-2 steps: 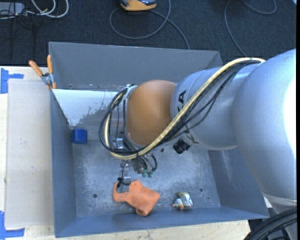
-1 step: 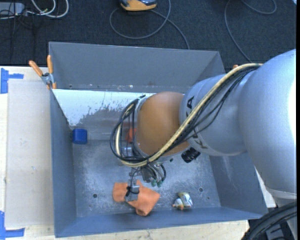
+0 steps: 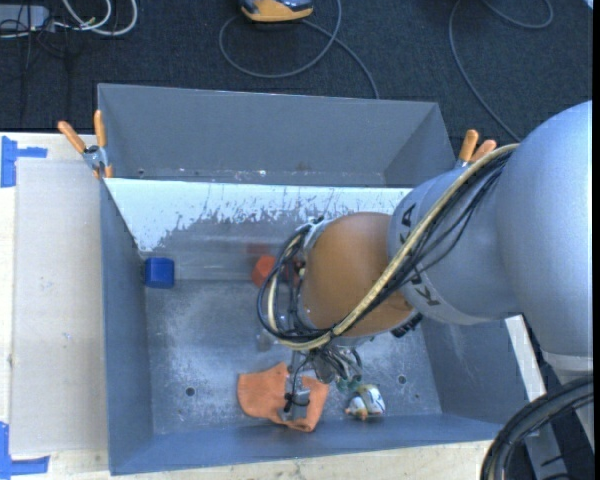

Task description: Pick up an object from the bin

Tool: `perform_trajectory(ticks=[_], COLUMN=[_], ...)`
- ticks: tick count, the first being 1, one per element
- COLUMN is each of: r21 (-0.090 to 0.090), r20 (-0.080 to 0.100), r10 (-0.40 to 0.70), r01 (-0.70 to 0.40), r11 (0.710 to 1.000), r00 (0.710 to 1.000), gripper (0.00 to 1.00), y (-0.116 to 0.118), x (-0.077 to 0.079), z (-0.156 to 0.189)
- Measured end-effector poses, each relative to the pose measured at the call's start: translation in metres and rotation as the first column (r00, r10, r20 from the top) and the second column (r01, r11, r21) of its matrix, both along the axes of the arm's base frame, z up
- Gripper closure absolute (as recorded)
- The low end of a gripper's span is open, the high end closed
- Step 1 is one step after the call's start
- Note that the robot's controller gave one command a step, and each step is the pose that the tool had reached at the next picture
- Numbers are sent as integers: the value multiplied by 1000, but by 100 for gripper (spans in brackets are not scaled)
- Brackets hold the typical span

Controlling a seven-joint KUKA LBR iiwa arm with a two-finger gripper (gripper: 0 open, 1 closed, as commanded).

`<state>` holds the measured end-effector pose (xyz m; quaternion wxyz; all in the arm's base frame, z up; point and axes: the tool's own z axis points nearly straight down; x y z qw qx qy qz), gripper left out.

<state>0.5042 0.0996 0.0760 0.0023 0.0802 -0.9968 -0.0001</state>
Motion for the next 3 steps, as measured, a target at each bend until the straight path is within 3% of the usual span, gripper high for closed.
perform_trajectory(ticks=[1, 3], r21=[-5, -6], r20=[-9, -11], r10=[-383, -386], r01=[383, 386], r11=[924, 922], r00=[924, 922], gripper=[100, 100], y=[-4, -6], x=[-20, -22], z=[-7, -7])
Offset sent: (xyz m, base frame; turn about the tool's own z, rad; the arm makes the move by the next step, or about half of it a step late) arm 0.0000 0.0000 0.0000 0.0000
